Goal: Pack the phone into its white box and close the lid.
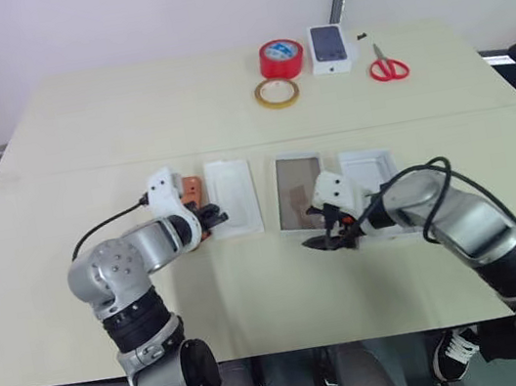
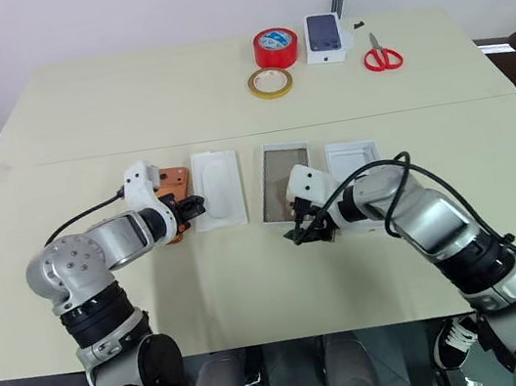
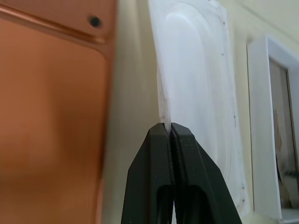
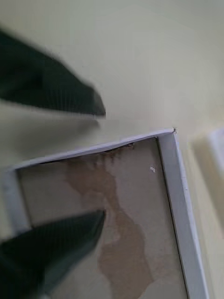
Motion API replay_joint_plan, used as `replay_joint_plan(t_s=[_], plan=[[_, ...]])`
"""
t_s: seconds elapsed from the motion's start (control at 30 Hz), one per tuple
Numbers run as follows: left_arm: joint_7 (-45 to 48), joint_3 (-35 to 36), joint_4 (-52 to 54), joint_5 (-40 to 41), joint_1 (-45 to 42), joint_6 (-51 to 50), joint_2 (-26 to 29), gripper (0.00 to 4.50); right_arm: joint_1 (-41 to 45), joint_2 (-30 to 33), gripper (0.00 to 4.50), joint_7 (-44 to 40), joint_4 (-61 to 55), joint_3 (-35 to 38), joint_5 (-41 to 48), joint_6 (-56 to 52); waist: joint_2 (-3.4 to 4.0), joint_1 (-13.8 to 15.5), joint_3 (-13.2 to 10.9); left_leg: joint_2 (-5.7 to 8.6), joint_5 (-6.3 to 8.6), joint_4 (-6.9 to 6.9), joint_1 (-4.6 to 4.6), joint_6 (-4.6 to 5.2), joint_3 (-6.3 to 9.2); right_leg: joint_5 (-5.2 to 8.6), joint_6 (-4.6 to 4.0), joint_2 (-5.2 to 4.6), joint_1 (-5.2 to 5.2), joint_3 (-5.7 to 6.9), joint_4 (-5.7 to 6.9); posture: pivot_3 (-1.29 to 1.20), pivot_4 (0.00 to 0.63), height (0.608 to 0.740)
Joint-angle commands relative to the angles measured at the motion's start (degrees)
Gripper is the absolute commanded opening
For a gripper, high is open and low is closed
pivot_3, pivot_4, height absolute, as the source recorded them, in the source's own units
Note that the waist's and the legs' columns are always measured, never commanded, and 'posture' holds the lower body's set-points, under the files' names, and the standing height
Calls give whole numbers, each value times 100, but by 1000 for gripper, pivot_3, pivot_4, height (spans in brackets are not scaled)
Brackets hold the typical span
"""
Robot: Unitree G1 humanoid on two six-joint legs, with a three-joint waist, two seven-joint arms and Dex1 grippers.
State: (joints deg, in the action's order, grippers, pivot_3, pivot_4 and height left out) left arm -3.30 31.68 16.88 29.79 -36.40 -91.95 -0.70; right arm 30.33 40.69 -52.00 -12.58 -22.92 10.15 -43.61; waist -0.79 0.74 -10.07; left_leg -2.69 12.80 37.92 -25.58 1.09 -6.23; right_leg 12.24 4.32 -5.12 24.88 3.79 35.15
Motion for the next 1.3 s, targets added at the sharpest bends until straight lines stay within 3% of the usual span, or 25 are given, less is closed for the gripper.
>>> replay_joint_plan(t_s=[0.03,0.1,0.3,0.53,0.63,0.83,1.03,1.3], plan=[[91,266,268,-16,-254,-18,43,0,62,24,1082,-188,-154,-126,-121,252,-1,-5,0,0,0,2,0,0,-1,0,0,0,-1,0,0,0,150,740],[117,411,316,-7,-330,-49,54,0,-7,104,22,-349,-342,-217,-155,352,-2,-5,-1,0,0,3,1,0,-1,0,0,0,-2,1,0,0,150,740],[153,572,486,170,-404,-55,5,0,-231,197,22,-611,-974,-441,-304,776,-2,-7,-1,-2,0,2,2,0,1,0,2,4,-1,1,2,0,150,740],[145,507,562,619,-272,-55,-35,0,-78,-163,22,-408,-560,-519,-752,1366,-4,-11,-1,-2,0,3,5,-1,0,0,2,4,-1,1,5,0,150,740],[82,459,531,735,-213,-55,-27,0,32,-268,966,-534,-515,-264,-487,1094,-5,-10,-1,-2,0,3,5,-1,0,0,1,4,-3,1,5,0,150,740],[-178,268,594,1010,-167,-55,-329,0,47,-127,4059,-368,-512,671,-135,748,-7,5,-2,0,0,5,3,0,0,-1,1,1,-5,1,4,0,150,740],[-687,-277,729,1293,136,-55,-902,0,52,269,4059,-387,-129,1396,58,673,-10,-6,-4,1,1,5,5,2,-1,0,1,-1,-9,0,0,0,150,740],[-1183,-877,740,1590,485,-55,-1045,0,152,298,4059,-249,172,1448,-54,941,-10,-8,-4,0,1,5,9,2,0,0,0,8,-7,0,5,0,150,740]])
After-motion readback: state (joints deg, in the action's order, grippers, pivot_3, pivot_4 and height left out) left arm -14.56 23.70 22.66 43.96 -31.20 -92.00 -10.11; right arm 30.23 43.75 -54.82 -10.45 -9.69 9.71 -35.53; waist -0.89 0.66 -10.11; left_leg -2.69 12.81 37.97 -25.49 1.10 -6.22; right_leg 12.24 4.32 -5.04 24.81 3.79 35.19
